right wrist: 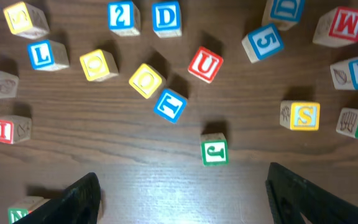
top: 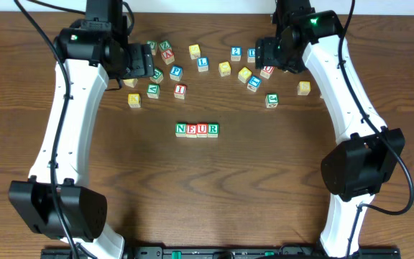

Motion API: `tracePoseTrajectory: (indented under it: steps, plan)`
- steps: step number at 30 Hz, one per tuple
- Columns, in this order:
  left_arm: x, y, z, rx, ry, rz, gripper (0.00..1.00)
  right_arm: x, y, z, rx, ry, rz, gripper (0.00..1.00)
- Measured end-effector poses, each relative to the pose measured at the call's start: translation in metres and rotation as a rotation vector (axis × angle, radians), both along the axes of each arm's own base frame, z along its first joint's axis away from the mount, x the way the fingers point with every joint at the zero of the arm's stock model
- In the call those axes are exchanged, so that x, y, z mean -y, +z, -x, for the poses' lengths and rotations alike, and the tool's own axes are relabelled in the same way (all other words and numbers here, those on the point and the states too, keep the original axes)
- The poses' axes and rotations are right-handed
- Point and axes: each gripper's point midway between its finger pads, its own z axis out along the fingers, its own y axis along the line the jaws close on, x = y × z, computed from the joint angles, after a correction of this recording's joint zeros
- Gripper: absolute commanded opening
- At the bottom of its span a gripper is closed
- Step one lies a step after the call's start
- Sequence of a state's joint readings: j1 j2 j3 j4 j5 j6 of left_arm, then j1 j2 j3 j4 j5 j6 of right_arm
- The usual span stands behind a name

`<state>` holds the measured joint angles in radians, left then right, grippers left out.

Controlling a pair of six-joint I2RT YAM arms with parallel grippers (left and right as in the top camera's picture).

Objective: Spell out NEURIPS
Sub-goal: 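Move the left gripper over the red I block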

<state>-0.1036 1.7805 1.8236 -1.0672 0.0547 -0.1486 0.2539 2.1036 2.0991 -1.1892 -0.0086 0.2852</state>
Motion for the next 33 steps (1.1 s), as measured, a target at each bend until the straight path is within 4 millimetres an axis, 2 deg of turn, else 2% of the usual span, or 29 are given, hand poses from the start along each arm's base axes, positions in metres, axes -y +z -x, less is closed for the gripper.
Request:
tracePoseTrajectory:
  steps: [9, 17, 23, 27, 33]
  plan:
    - [0.003, 0.000, 0.000, 0.000, -0.008, 0.000, 0.89, 0.014, 0.001, -0.005, 0.002, -0.059, -0.016, 0.79]
    - [0.004, 0.000, 0.000, 0.003, -0.008, 0.005, 0.89, 0.007, 0.003, -0.010, 0.024, -0.059, -0.041, 0.79]
    - [0.020, -0.001, -0.012, 0.036, -0.037, 0.030, 0.89, 0.004, 0.002, -0.009, 0.019, -0.055, -0.044, 0.79]
    - [0.045, -0.025, -0.021, 0.002, -0.089, 0.028, 0.88, 0.004, -0.003, -0.009, 0.008, -0.056, -0.041, 0.80]
    - [0.073, -0.089, -0.031, -0.116, -0.135, 0.021, 0.83, 0.006, -0.006, -0.007, -0.006, -0.059, -0.037, 0.81]
